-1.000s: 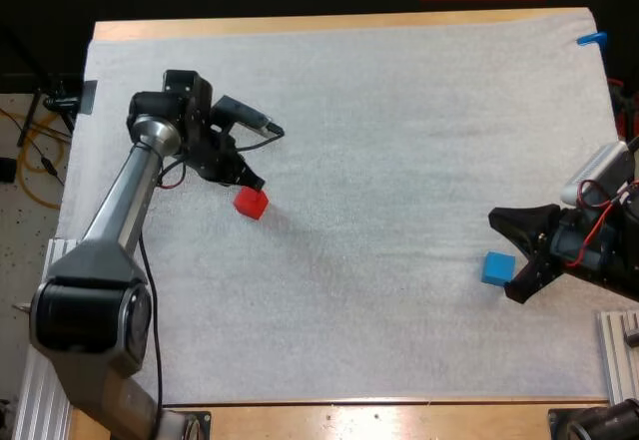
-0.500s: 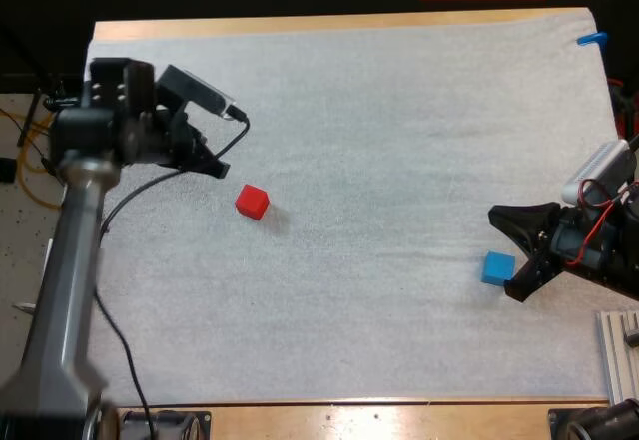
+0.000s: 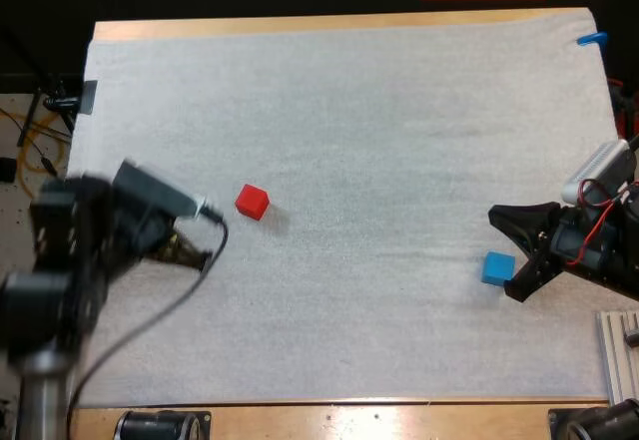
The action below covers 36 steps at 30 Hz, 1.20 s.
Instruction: Stack red cube on blue cube
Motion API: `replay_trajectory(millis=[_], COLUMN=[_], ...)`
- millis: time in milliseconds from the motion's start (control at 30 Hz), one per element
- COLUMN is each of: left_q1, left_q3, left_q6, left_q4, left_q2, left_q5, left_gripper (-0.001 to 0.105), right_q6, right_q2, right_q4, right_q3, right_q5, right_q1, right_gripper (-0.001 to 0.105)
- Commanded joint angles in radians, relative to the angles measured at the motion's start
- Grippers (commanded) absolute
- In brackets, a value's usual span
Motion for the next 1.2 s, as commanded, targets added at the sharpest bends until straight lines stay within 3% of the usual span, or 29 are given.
replay_trajectory(millis=[0, 200, 300, 400, 467, 567, 667, 867, 1167], left_q1=[0.0, 0.0, 0.0, 0.0, 0.0, 0.0, 0.0, 0.0, 0.0], left_q3=[0.01, 0.02, 0.02, 0.02, 0.02, 0.02, 0.02, 0.02, 0.02], left_q6=[-0.026, -0.036, -0.04, -0.047, -0.06, -0.085, -0.092, -0.092, -0.092], left_q4=[-0.002, 0.068, 0.104, 0.122, 0.135, 0.16, 0.169, 0.172, 0.264], left_q2=[-0.04, -0.218, -0.289, -0.335, -0.356, -0.361, -0.361, -0.361, -0.361], left_q5=[-0.01, -0.005, -0.002, -0.002, -0.002, -0.002, -0.004, -0.04, -0.047], left_gripper=[0.0, 0.0, 0.0, 0.007, 0.018, 0.039, 0.054, 0.057, 0.057], right_q6=[-0.021, -0.028, -0.021, -0.007, 0.008, 0.007, 0.007, 0.003, -0.033], right_q2=[-0.002, 0.01, 0.027, 0.055, 0.079, 0.121, 0.176, 0.373, 0.68], right_q4=[-0.011, -0.028, -0.059, -0.088, -0.117, -0.172, -0.227, -0.261, -0.3], right_q3=[-0.01, -0.01, -0.01, -0.013, -0.013, -0.013, -0.021, -0.1, -0.295], right_q5=[-0.005, -0.005, -0.008, -0.008, -0.013, -0.008, 0.035, 0.177, 0.202], right_q1=[0.002, 0.002, 0.002, 0.002, 0.005, 0.043, 0.123, 0.29, 0.411], right_gripper=[0.0, 0.001, 0.016, 0.047, 0.062, 0.063, 0.063, 0.063, 0.063])
